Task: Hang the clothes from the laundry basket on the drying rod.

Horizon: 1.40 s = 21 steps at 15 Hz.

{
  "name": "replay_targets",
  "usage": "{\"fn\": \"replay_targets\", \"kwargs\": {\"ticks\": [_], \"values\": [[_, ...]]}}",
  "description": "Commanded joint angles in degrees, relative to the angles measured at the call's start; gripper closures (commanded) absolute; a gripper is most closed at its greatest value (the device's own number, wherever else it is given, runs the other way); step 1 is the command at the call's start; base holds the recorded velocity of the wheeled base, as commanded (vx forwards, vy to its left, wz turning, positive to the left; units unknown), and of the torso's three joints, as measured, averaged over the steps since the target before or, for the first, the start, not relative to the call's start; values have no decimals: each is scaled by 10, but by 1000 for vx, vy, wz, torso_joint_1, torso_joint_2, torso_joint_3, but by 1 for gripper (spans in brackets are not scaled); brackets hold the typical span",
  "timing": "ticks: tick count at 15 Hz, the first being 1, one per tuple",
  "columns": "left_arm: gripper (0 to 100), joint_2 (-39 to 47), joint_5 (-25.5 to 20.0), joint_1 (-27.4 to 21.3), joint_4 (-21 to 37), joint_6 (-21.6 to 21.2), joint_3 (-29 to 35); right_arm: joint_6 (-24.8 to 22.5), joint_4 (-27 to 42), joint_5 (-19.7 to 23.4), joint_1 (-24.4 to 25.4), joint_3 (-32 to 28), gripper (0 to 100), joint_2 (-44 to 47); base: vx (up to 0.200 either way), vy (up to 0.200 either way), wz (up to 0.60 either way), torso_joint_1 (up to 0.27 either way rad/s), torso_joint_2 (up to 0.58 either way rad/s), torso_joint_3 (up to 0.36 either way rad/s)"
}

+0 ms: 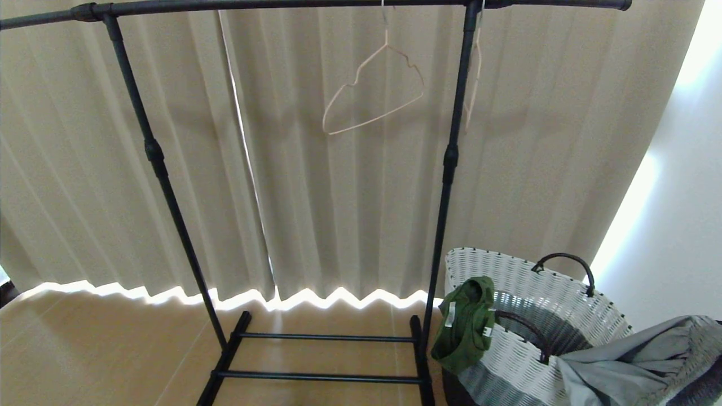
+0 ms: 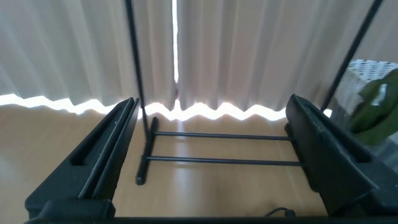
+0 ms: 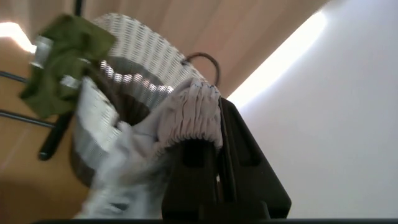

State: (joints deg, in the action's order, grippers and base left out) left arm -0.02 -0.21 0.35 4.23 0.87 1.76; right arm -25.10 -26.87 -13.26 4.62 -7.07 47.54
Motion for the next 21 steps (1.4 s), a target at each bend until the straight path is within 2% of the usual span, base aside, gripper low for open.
{"fn": "replay_targets", "kwargs": {"ticks": [1,3,11,14,16,17,18,19,20,21], "values": [[0,0,0,0,0,-1,0,1,1,1,0,2,100,4,0,200,0,7,7,12],[0,0,1,1,0,-3,-1,1,0,2,0,13,100,-1,0,200,0,-2,7,5],[0,0,-4,1,0,-19,-1,1,-2,15,0,2,100,-2,0,0,0,0,0,0],[0,0,-6,1,0,-11,0,26,0,38,0,-11,100,-1,0,0,0,0,0,0],[0,0,-16,1,-19,-10,8,37,1,44,4,-32,100,4,0,0,0,0,0,0],[0,1,-88,1,-43,-19,35,49,1,45,7,-54,100,9,0,0,0,0,0,0],[0,8,-146,-1,-41,-35,70,56,3,46,16,-73,100,16,0,0,0,0,0,0],[0,47,-187,-1,-41,-50,100,65,9,46,32,-97,100,19,0,0,0,0,0,0],[0,79,-209,0,-44,-57,120,74,19,46,43,-114,100,25,0,0,0,0,0,0],[0,155,-243,0,-46,-66,164,101,41,46,65,-148,100,30,0,0,0,0,0,0]]}}
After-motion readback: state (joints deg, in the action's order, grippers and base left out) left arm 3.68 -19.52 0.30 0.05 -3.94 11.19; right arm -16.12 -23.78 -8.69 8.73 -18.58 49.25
